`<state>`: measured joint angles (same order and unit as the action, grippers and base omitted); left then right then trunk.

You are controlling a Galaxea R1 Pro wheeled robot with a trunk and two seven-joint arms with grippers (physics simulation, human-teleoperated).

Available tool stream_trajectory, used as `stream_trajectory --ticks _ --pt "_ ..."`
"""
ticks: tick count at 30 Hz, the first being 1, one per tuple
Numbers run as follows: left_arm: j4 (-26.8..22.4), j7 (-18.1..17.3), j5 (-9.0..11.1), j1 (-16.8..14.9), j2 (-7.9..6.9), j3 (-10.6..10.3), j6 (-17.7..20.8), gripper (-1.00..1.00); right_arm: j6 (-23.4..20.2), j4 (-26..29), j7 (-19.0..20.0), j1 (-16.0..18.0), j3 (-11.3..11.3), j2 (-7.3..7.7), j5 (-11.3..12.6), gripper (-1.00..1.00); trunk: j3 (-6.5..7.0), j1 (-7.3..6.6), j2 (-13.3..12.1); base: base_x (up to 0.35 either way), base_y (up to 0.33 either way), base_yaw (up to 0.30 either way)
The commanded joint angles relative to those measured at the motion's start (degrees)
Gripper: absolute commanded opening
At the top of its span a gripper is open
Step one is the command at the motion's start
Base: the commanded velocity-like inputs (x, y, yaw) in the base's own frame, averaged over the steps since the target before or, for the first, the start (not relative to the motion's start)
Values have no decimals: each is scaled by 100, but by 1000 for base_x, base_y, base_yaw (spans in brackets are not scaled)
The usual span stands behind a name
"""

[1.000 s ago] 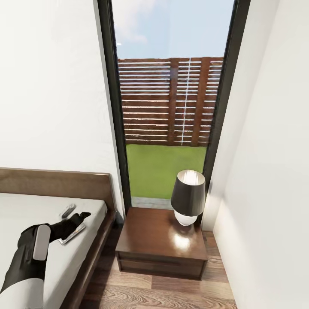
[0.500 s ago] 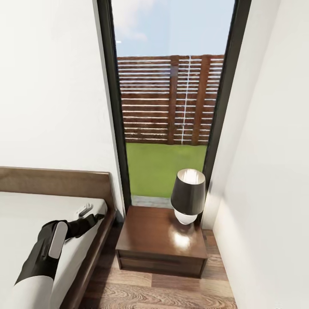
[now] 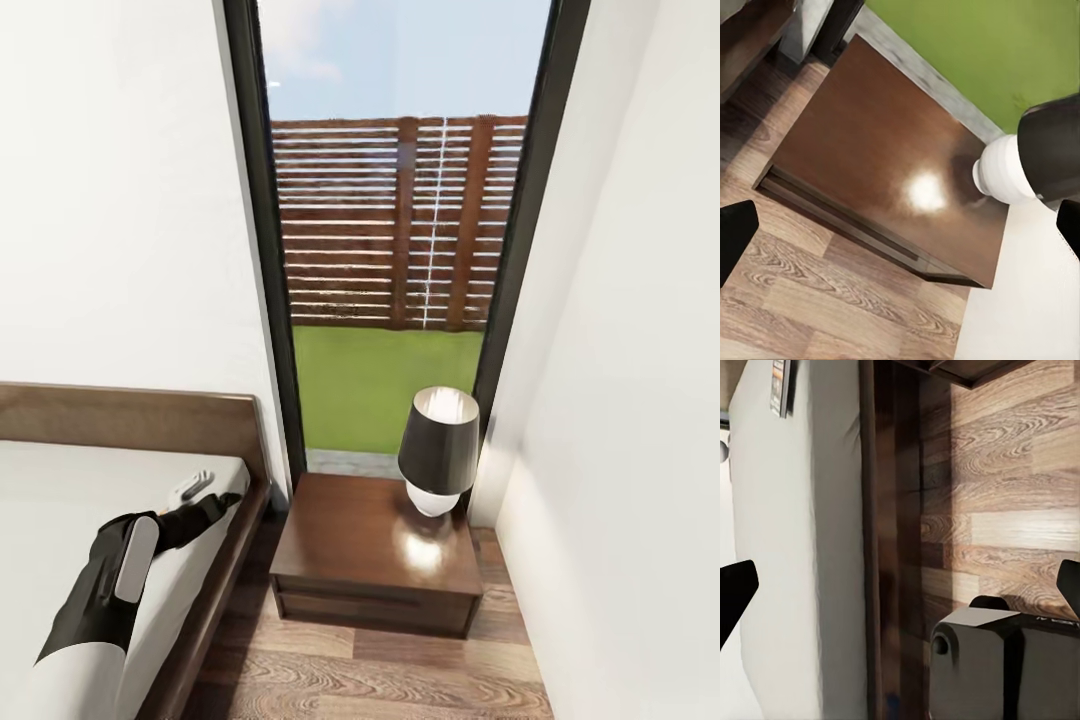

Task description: In the bedroom, move the book from the bed onto either nightstand, and place the two sandals side by side next to the bed.

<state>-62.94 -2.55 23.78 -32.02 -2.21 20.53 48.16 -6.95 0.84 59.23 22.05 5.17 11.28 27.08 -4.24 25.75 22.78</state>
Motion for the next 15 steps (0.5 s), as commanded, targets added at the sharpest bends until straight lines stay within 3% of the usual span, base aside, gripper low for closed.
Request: stream_trajectory --ticks 1,9,10,11,15 --pt "-2 -27 -14 -6 2 12 12 100 -52 4 16 4 46 2 61 100 -22 3 14 0 0 0" --pt "-8 -21 6 1 0 19 -1 100 -44 10 9 6 38 8 61 100 -94 3 14 0 0 0" --pt "-8 -20 12 2 28 8 0 100 -43 7 4 3 37 154 61 100 -103 3 14 0 0 0" --pt "-8 -19 12 2 36 6 0 100 -43 5 3 5 37 206 61 100 -111 3 14 0 0 0" --pt "-8 -18 13 3 43 4 1 100 -34 10 6 5 37 252 68 100 -134 3 14 0 0 0"
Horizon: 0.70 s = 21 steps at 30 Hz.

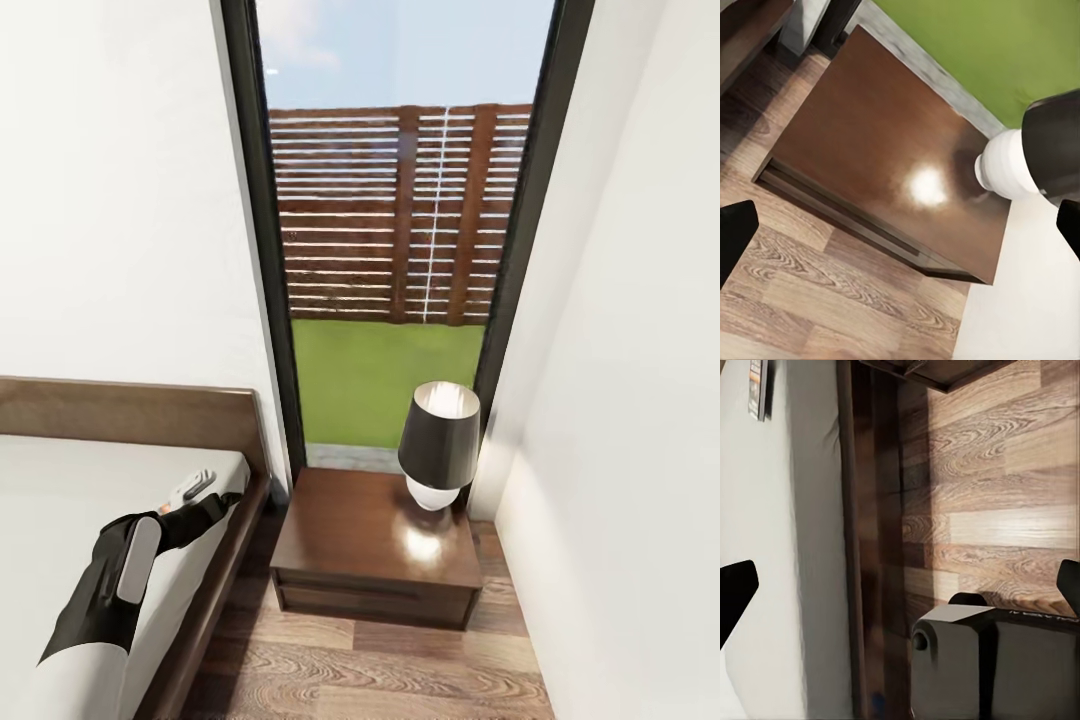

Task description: In the bedroom, move the book from the bed onto either nightstand, and place the two sandals side by side next to the bed.

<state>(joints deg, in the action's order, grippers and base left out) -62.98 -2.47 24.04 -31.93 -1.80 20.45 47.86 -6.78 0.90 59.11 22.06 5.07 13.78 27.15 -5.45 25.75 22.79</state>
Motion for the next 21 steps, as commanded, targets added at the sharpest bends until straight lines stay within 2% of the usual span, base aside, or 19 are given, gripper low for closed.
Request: stream_trajectory --ticks 1,2,6,10,16,21 --pt "-3 -26 -13 -6 3 12 31 100 -22 5 19 3 47 6 61 100 -15 4 13 0 0 0" --pt "-9 -33 -13 -6 2 16 35 100 193 4 23 3 47 11 62 100 -15 4 13 0 0 0" --pt "-12 -34 -7 -6 3 20 39 100 283 1 21 4 53 11 63 100 -15 4 13 0 0 0" --pt "-11 -34 -5 -4 4 20 39 100 292 -2 21 3 55 11 63 100 -15 4 13 7 0 0" --pt "3 -35 4 2 4 20 38 100 294 -2 21 3 56 11 63 100 -15 4 13 205 0 0" --pt "5 -35 4 3 4 20 39 100 293 -2 21 2 56 11 63 100 -15 4 13 60 0 0"
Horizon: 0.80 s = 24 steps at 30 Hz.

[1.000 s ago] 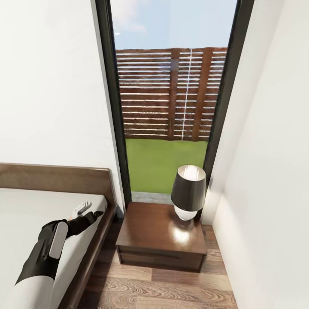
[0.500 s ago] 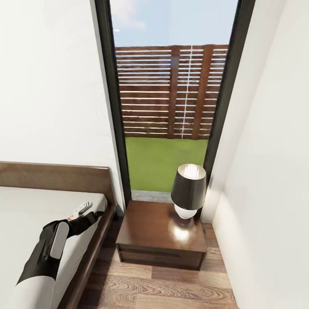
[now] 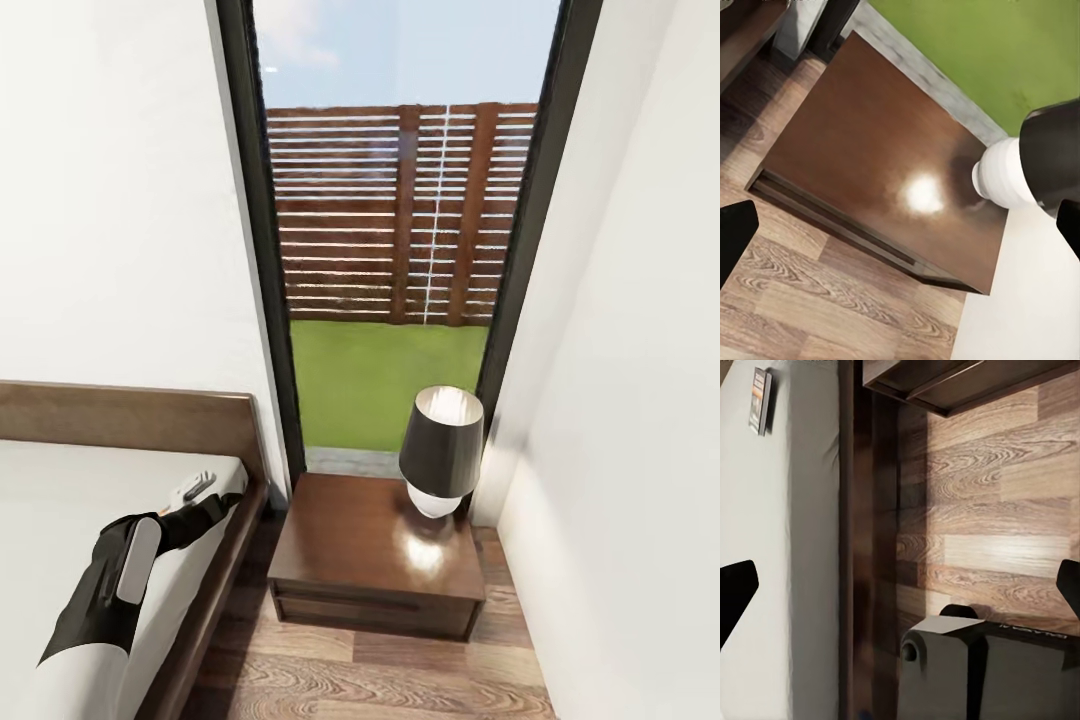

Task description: In the bedroom, move the book from the bed onto either nightstand, and place the two sandals side by side next to the bed.

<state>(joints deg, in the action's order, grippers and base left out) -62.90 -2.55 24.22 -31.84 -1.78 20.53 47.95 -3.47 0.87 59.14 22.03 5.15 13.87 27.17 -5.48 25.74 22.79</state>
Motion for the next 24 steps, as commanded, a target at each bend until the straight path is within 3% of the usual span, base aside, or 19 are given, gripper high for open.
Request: stream_trajectory --ticks 1,11,24 --pt "-3 -27 -14 -6 2 12 31 100 -36 1 19 6 47 2 61 100 -13 4 13 88 0 0" --pt "-3 -27 -14 -6 2 10 31 100 -35 7 27 8 48 2 61 100 -13 4 13 276 0 0" --pt "-3 -27 -14 -6 2 4 31 100 -35 2 27 5 48 3 61 100 -13 4 13 165 55 0"
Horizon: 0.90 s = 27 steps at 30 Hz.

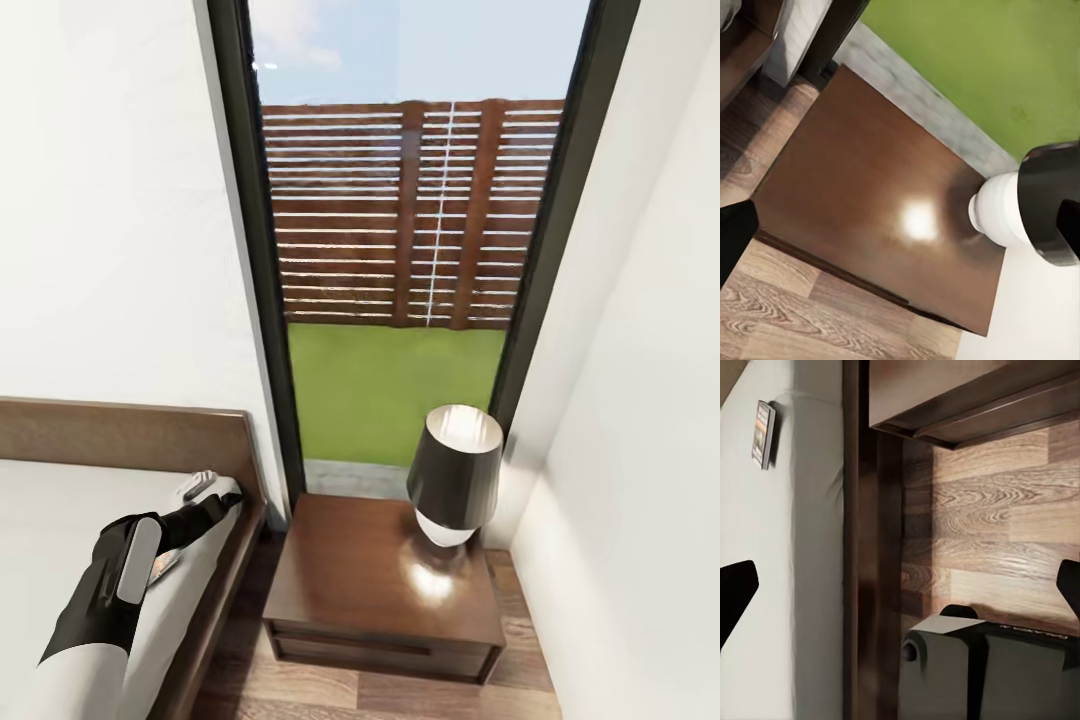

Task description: In the bedroom, move the book from the bed onto either nightstand, and place the two sandals side by side next to the bed.

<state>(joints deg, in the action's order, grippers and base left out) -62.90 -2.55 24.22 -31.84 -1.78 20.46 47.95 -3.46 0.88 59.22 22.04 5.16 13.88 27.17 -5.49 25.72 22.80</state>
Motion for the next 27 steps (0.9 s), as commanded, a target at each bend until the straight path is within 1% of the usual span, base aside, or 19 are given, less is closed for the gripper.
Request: stream_trajectory --ticks 1,6,15,25,27 --pt "-3 -27 -14 -6 2 12 30 100 -35 1 19 4 47 2 61 100 -12 7 12 312 44 0" --pt "-3 -27 -14 -6 2 11 30 100 -36 2 19 6 47 1 61 100 -12 7 12 317 15 0" --pt "-3 -27 -14 -6 2 11 30 100 -40 4 19 6 47 2 61 100 -12 7 12 87 1 0" --pt "-3 -27 -14 -6 2 11 30 100 -37 2 35 8 47 1 61 100 -12 7 12 285 0 0" --pt "-3 -27 -14 -6 2 11 30 100 -40 1 36 6 47 1 61 100 -12 7 12 75 0 0"
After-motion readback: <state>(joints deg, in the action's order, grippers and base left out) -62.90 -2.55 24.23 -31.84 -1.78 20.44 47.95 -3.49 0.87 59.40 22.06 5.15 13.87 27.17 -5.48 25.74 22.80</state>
